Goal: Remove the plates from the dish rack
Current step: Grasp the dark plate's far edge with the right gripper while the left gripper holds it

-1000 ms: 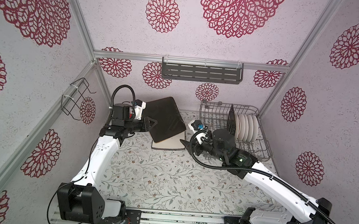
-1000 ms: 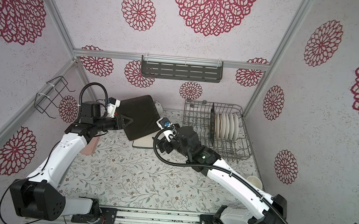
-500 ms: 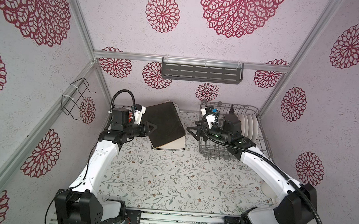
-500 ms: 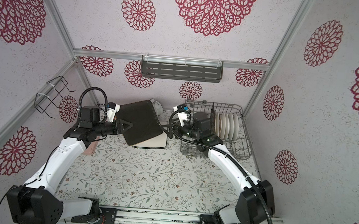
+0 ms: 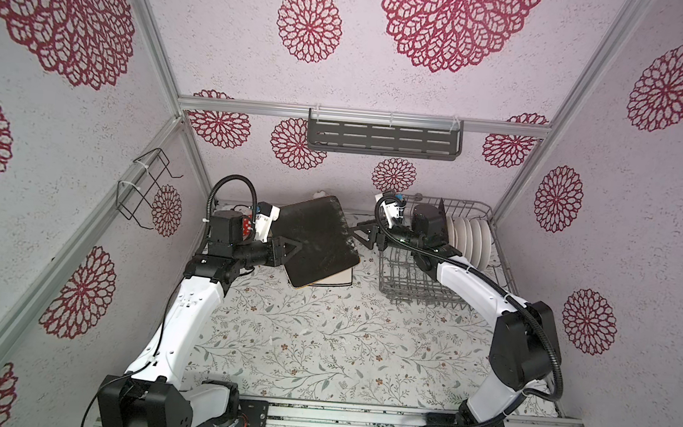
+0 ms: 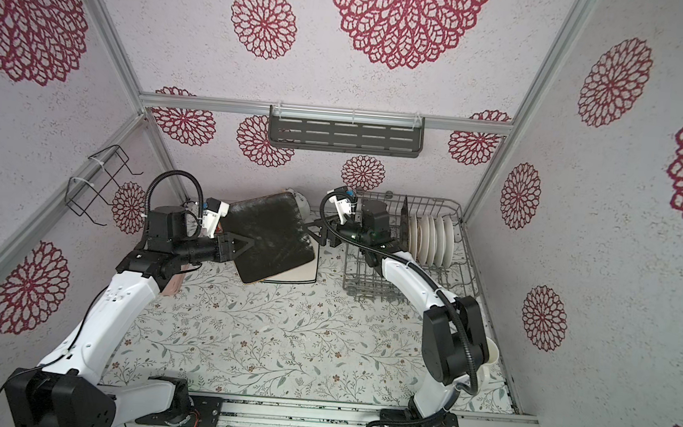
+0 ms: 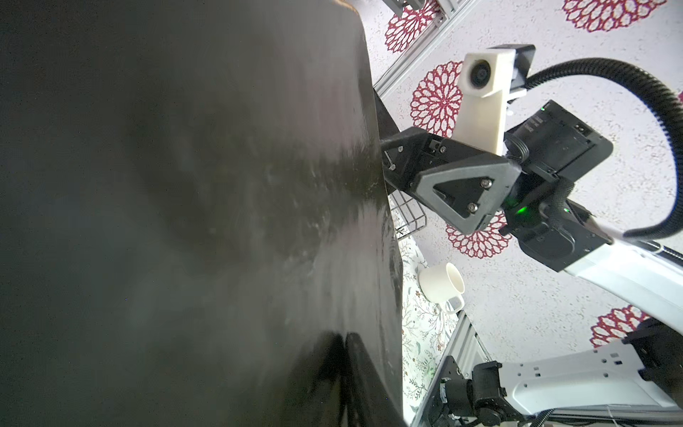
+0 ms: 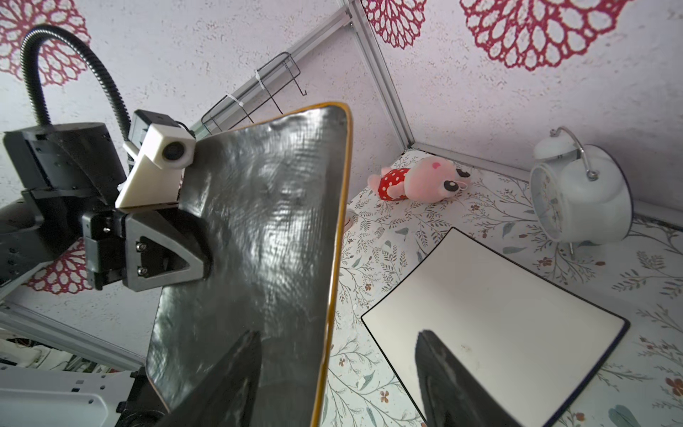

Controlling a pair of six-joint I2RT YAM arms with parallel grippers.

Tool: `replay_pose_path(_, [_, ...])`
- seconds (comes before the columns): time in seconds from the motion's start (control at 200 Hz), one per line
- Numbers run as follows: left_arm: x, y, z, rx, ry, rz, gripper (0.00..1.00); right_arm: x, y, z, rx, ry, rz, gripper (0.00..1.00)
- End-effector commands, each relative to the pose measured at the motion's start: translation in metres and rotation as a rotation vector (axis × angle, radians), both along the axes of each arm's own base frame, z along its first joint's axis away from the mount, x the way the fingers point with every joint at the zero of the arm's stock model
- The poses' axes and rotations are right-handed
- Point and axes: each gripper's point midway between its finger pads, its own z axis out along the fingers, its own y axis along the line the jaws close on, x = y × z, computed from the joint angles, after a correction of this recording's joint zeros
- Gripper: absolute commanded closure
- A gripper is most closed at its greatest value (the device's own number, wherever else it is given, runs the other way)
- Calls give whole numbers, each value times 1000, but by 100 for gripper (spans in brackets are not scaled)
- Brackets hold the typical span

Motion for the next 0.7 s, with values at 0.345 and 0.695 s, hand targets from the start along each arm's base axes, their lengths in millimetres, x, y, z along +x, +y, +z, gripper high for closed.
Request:
replay_pose_path(0.345, [17,-13,30,-28,-157,-92,100,7,5,3,13,-23,17,48])
replay_pose_path(0.695, [43,-16,3,-7,-102,-110,100,35,7,-48,-114,51,-62,52])
